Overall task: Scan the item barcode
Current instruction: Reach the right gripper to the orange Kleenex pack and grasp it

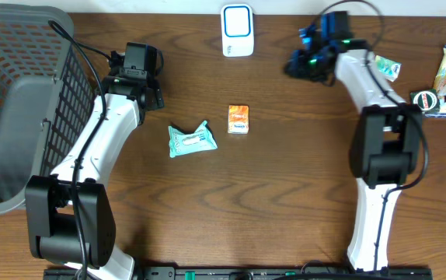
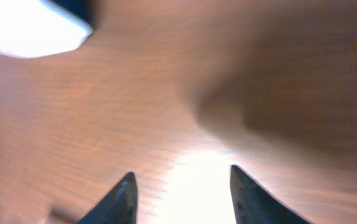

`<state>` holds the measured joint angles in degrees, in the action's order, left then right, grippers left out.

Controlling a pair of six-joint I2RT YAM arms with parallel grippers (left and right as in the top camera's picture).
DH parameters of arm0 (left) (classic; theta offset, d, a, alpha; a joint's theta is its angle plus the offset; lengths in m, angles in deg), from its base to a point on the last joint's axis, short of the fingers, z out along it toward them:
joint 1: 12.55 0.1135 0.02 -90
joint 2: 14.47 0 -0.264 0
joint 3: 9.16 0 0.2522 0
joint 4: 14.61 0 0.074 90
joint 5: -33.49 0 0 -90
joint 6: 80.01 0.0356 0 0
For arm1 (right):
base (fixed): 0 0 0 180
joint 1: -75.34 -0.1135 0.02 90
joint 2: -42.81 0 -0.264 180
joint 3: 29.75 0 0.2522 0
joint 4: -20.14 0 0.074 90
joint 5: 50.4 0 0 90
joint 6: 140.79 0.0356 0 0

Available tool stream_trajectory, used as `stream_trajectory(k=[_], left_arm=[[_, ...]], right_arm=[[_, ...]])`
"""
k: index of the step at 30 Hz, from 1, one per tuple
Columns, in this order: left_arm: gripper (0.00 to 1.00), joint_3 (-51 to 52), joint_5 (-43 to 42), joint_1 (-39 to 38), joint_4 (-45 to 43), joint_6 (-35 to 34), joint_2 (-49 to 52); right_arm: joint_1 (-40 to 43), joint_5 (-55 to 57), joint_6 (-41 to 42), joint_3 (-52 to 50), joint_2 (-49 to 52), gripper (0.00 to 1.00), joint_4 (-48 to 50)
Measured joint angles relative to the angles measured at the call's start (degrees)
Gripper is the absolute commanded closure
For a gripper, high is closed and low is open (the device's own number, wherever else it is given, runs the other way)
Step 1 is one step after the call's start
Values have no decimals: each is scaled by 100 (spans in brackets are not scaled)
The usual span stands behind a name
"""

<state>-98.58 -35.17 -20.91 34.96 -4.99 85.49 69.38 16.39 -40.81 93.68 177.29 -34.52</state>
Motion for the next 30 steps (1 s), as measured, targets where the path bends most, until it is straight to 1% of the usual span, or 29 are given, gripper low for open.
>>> stream_trajectory(k=[3,7,11,13,14,16,17,23,28,30], left_arm=[[2,0,-2,0,2,0,0],[2,0,0,0,0,0,0],[2,0,0,0,0,0,0],[2,0,0,0,0,0,0],[2,0,0,0,0,0,0],[2,0,-2,0,0,0,0],[2,0,0,0,0,0,0],[2,0,0,0,0,0,0],[2,0,-2,0,0,0,0],[2,0,-2,0,0,0,0]], right_arm=[[-374,-262,-238,0,0,49,-428],[-894,-289,-595,-2,0,51,-1167],[-1237,-181,-824,-2,0,41,-1690],[-1340,-155,-911,-2,0,41,-1794],[-1381,-149,-922,-2,0,43,-1805],[-1438,-179,-946,-2,0,53,-1790],[-1467,-247,-970,-2,0,54,-1775],[-1598,-225,-927,-2,-2,63,-1777],[-1644,-160,-802,-146,-15,65,-1502],[-1646,-140,-739,-280,-26,70,-1381]])
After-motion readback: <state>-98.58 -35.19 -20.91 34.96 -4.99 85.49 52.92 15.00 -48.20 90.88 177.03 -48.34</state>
